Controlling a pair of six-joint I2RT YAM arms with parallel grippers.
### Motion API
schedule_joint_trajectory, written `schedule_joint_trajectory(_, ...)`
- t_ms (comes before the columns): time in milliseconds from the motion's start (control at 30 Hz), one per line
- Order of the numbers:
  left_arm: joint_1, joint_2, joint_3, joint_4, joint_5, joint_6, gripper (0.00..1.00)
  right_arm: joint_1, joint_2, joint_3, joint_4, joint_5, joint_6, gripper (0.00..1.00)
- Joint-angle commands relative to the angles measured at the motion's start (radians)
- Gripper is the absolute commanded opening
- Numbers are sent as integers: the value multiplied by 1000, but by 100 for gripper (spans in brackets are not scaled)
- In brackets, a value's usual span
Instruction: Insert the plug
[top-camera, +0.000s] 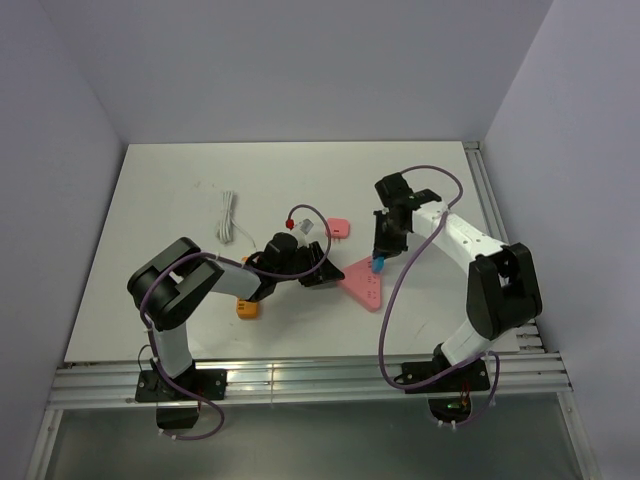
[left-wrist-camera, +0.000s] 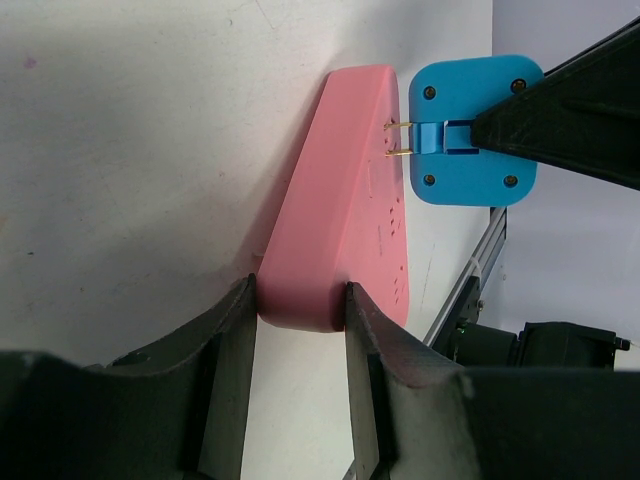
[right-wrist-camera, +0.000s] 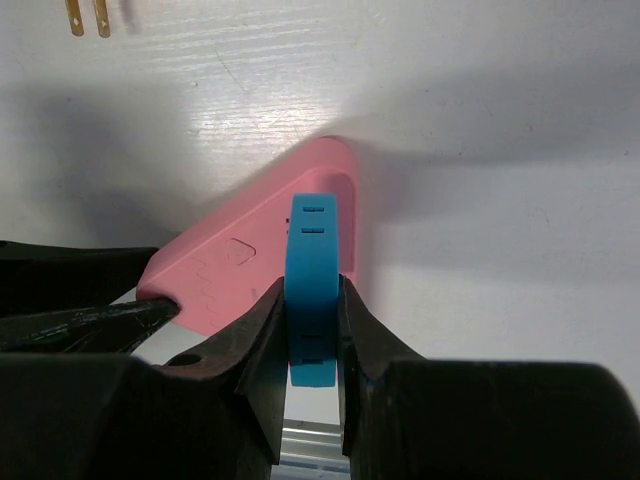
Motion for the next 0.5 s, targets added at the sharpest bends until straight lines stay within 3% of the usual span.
schedule_joint_trajectory(0,-22,25,-25,-86,-27,33,0,39,58,-1,18,6,24,0)
schedule_joint_trajectory(467,-23,21,-28,-85,-21,36,0,61,13,41,26,-58,26,0)
